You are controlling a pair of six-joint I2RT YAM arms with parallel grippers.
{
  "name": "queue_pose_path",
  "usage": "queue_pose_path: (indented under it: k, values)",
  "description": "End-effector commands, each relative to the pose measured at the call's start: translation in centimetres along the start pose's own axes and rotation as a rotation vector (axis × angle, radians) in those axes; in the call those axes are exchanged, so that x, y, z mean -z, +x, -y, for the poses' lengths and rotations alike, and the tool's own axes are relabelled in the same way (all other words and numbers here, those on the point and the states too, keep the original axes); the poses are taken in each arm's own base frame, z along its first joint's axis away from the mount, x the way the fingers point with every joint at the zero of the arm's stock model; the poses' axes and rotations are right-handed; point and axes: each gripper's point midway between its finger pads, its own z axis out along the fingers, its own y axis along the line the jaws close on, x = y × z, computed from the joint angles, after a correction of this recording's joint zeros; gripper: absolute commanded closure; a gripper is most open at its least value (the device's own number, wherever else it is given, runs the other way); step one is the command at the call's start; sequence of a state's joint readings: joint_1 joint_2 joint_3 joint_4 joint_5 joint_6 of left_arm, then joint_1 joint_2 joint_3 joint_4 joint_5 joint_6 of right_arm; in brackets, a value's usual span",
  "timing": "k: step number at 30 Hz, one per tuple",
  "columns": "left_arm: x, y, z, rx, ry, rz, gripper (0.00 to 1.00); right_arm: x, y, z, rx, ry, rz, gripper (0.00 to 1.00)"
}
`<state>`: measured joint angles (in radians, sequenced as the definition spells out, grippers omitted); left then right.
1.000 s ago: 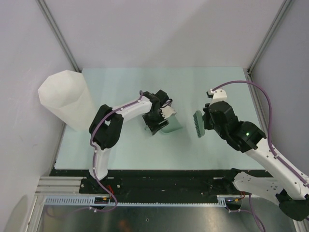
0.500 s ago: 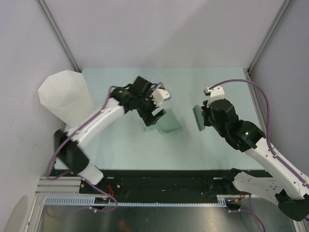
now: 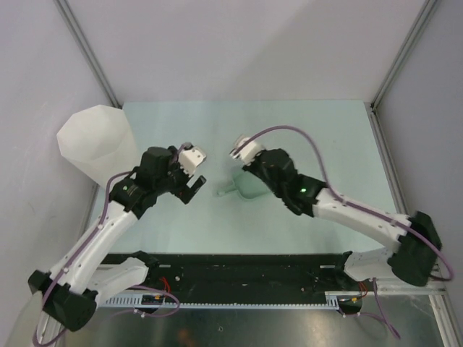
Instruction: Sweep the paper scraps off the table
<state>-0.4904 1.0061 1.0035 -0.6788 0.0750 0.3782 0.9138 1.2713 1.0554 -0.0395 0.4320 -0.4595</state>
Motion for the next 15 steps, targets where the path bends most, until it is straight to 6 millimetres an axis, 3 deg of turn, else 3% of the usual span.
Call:
queue_pose_path:
  k: [1,2,7,14,15]
  values:
    - [0.3,0.5,-2.9,0.006,-0.154,0.073,0.00,-3.8,-2.1,-1.9,0.184,0.039,0.115,1.00]
    - [0.2,0.9,-3.0,0.011,-0.158,0.066,0.00,-5.0,-0.3,-3.1,0.239,0.046,0.059,1.00]
    - [0.0,3.6,-4.0,0.043,-0.201,0.030,0.00,-5.1,4.4,-6.7,0.346,0.083,-0.119,1.00]
    - [-0.5,4.6,-4.1,0.064,-0.192,0.021,0.00,-3.6,6.8,-9.9,0.284,0.037,-0.183,1.00]
    - [-0.7,4.8,-4.1,0.068,-0.190,0.018,0.00,-3.5,7.2,-10.5,0.284,0.009,-0.194,0.96]
